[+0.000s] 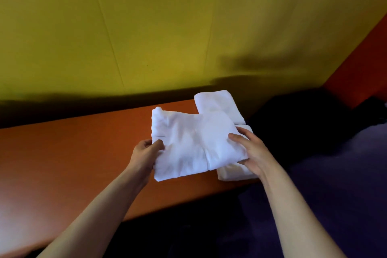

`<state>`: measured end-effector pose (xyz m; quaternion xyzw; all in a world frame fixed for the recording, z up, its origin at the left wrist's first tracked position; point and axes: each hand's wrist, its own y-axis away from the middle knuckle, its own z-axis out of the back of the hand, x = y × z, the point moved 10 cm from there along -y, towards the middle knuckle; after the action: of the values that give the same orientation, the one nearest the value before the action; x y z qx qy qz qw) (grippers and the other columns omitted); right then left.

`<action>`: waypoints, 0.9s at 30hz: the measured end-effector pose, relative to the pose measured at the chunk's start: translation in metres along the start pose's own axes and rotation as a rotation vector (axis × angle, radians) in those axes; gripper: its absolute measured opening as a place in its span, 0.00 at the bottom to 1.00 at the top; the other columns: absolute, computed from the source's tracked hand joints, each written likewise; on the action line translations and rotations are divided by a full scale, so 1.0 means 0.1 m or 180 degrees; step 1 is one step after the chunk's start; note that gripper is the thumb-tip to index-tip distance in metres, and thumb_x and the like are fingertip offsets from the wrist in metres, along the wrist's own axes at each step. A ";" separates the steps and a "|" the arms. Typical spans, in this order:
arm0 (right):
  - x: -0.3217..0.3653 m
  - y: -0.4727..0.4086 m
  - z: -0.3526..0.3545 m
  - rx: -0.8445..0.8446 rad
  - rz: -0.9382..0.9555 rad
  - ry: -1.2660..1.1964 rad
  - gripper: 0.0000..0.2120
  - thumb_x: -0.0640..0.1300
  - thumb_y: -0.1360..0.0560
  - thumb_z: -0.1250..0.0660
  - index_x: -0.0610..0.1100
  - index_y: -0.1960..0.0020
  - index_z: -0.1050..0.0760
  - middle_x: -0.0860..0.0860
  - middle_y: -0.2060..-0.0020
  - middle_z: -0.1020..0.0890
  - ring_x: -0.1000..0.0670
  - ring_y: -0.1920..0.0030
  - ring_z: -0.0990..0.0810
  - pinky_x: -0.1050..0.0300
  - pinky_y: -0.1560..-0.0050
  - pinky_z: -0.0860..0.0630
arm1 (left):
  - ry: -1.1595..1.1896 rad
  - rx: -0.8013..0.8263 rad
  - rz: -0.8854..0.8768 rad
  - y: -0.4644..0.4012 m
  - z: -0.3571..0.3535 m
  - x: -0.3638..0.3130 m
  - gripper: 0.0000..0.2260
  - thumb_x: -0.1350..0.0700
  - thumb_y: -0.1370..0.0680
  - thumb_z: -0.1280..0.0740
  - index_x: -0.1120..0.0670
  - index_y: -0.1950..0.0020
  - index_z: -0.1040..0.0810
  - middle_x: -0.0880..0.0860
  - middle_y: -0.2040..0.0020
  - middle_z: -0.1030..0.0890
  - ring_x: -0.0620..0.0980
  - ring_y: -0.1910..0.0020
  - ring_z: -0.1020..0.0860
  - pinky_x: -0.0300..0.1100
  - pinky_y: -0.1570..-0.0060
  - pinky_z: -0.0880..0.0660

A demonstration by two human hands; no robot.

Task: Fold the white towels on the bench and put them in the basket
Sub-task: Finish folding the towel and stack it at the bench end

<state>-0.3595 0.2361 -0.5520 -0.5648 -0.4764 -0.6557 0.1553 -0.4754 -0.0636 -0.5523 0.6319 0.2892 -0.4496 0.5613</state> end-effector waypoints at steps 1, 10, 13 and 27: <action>0.02 -0.05 0.07 0.0031 -0.0018 -0.0031 0.23 0.42 0.32 0.21 0.50 0.38 0.22 0.48 0.46 0.15 0.42 0.46 0.15 0.44 0.54 0.17 | 0.0025 0.0034 -0.0018 -0.03 -0.08 -0.05 0.08 0.58 0.29 0.31 0.61 0.53 0.22 0.58 0.62 0.19 0.57 0.63 0.20 0.48 0.64 0.23; 0.27 -0.62 0.51 -0.0468 0.0176 -0.0673 0.18 0.42 0.27 0.25 0.40 0.38 0.21 0.40 0.43 0.16 0.42 0.45 0.16 0.47 0.50 0.18 | 0.0298 0.0410 0.0141 -0.44 -0.75 -0.24 0.12 0.63 0.25 0.34 0.60 0.41 0.22 0.59 0.47 0.16 0.59 0.49 0.17 0.54 0.56 0.17; 0.30 -0.68 0.44 -0.0241 0.0162 -0.1646 0.27 0.53 0.27 0.27 0.41 0.33 0.23 0.43 0.39 0.17 0.45 0.39 0.18 0.46 0.37 0.23 | 0.0601 0.0583 0.0241 -0.54 -0.99 -0.27 0.14 0.66 0.23 0.35 0.60 0.38 0.24 0.60 0.44 0.17 0.62 0.45 0.18 0.59 0.49 0.18; 0.08 -0.49 1.03 -0.0522 -0.0046 -0.0563 0.19 0.37 0.28 0.34 0.35 0.38 0.22 0.37 0.45 0.16 0.40 0.47 0.15 0.48 0.52 0.17 | 0.0752 0.1088 0.0568 -0.04 -1.48 0.31 0.24 0.46 0.30 0.27 0.53 0.38 0.22 0.56 0.44 0.15 0.57 0.47 0.15 0.53 0.53 0.18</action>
<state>-0.3372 0.3458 -0.5766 -0.6278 -0.4370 -0.6412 0.0612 -0.4293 0.0762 -0.5863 0.7891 0.2155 -0.3634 0.4458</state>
